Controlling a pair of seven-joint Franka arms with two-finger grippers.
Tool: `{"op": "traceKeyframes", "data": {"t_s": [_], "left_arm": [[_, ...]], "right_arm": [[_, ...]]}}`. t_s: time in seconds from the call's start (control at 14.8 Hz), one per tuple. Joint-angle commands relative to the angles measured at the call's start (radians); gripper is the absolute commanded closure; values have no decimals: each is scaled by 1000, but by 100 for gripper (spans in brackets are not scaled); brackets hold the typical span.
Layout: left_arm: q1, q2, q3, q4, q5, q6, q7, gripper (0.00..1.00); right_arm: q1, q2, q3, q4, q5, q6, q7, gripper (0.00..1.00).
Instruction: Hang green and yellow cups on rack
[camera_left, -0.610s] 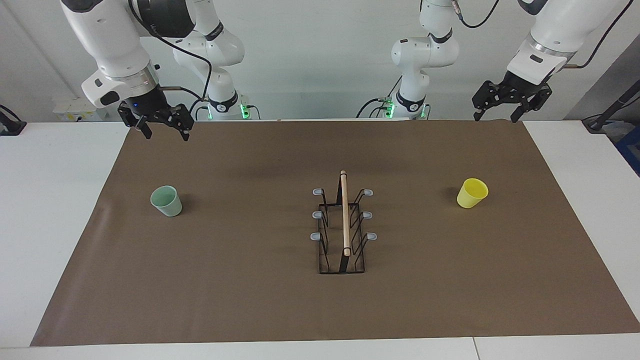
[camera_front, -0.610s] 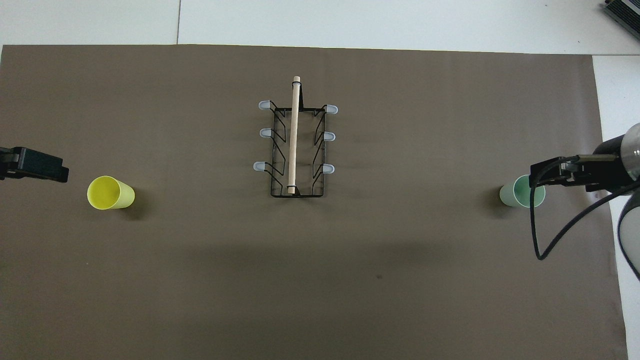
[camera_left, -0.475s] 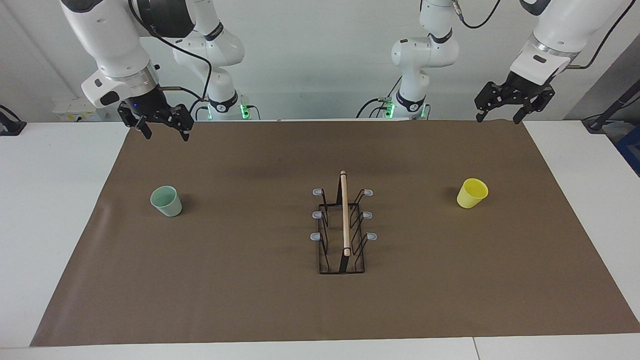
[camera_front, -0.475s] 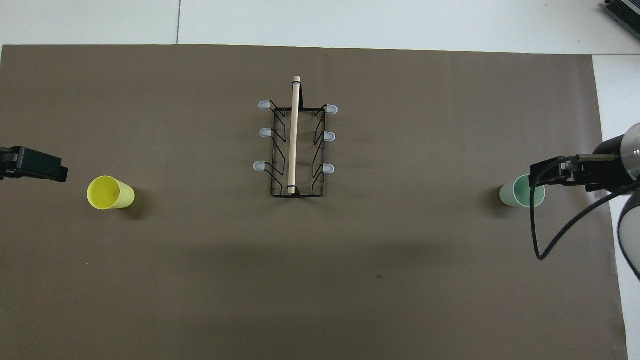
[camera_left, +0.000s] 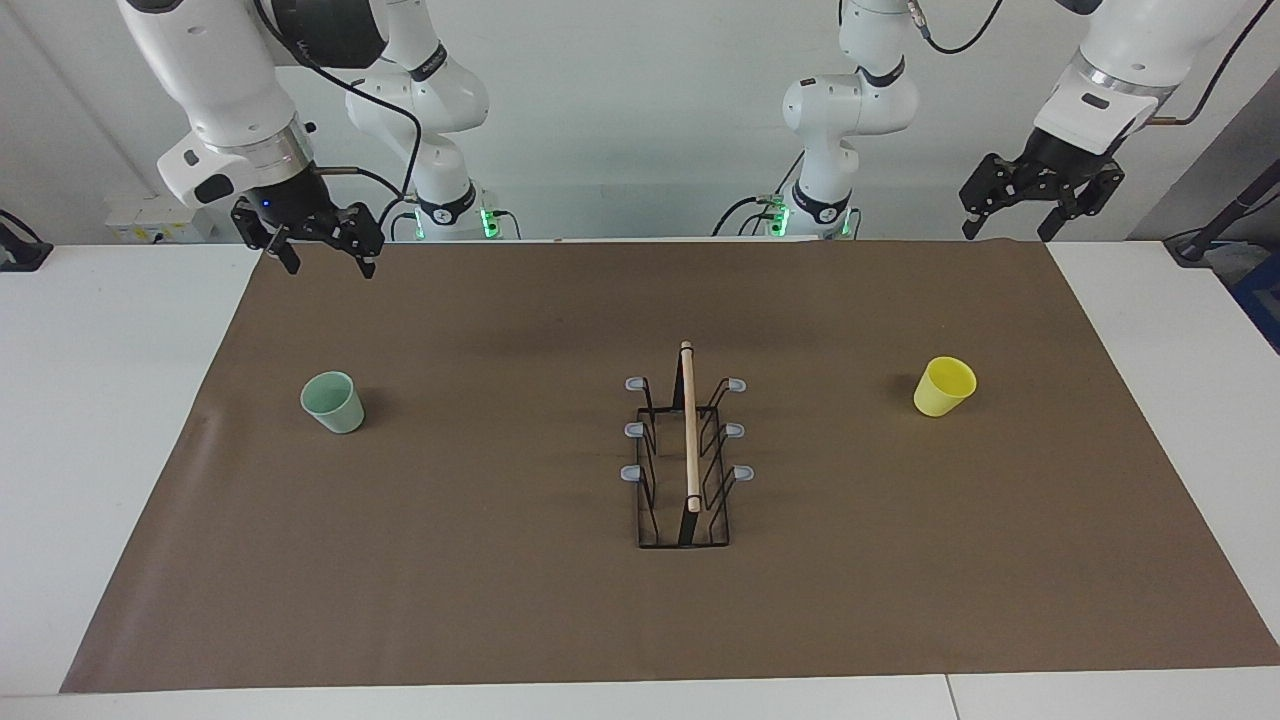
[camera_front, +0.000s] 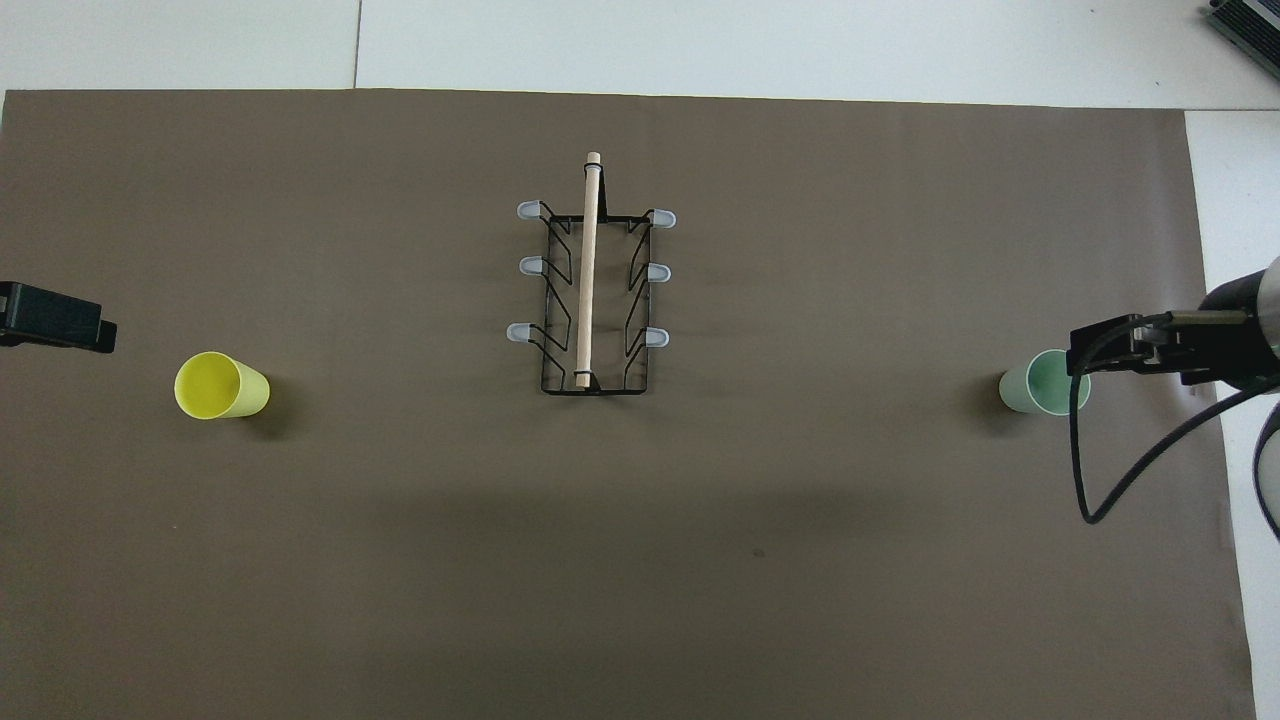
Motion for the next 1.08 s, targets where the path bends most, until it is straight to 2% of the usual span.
{"op": "traceKeyframes", "data": {"t_s": [0.0,0.14,0.27,0.61,0.75,0.88,1.02], "left_arm": [[-5,2,4,-13,-2,9,18,0],[-14,-2,4,-19,-2,-3,9,0],[-17,-3,1,-23,-2,-4,6,0],[-28,-3,3,-27,-2,9,14,0],[-32,-3,7,-23,-2,3,14,0],[-64,-3,41,-23,-2,5,14,0],[-68,-3,55,-25,-2,5,14,0]], "right_arm": [[-11,-34,-3,-42,14,-3,-18,0],[-21,-20,-6,-37,13,-18,-13,0],[-22,53,-6,3,4,-12,-13,0],[-22,371,-4,243,-5,25,-13,0],[-16,465,3,314,-22,48,-13,0],[11,509,8,325,-73,66,-19,0],[62,517,14,296,-146,80,-71,0]]}}
